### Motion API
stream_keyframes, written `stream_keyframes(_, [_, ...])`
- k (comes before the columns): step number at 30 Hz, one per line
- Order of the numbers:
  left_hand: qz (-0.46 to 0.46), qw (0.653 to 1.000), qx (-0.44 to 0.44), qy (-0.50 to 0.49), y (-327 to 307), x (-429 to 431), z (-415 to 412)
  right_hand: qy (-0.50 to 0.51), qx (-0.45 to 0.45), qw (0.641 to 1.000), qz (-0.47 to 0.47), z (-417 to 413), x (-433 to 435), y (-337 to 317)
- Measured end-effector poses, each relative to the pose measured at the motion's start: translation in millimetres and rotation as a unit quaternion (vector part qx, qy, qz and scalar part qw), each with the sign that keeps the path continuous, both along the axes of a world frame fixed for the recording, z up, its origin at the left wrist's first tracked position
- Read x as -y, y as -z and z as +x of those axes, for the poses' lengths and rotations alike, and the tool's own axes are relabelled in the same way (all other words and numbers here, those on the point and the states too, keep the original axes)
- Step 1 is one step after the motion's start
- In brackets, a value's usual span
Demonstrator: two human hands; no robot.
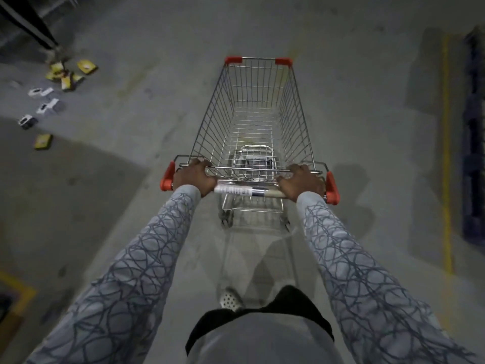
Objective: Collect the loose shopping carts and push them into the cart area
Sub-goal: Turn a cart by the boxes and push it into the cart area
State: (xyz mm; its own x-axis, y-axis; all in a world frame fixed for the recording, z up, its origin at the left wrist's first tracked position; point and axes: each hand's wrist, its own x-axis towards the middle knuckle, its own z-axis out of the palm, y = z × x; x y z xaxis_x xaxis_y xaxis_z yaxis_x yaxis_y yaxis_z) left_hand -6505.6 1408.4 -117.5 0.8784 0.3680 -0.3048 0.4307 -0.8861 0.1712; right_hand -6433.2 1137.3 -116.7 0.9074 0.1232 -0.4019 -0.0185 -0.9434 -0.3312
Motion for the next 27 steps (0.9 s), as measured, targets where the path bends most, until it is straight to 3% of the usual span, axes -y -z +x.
stream_keyframes(10, [0.0, 0.999, 0.017, 0.039, 10.3, -199.9, 199.4, 0.089, 0.023, 0.996, -0.006, 184.7, -193.5, 9.9])
stream_keyframes(16, [0.011, 0.999, 0.042, 0.03, 8.4, -318.1, 337.3, 0.103, -0.036, 0.993, -0.041, 323.5, -313.8, 11.9])
stream_keyframes(27, [0.014, 0.994, 0.099, 0.047, 4.7, -506.4, 545.5, 0.184, -0.033, 0.982, -0.011, 505.8, -505.4, -2.8])
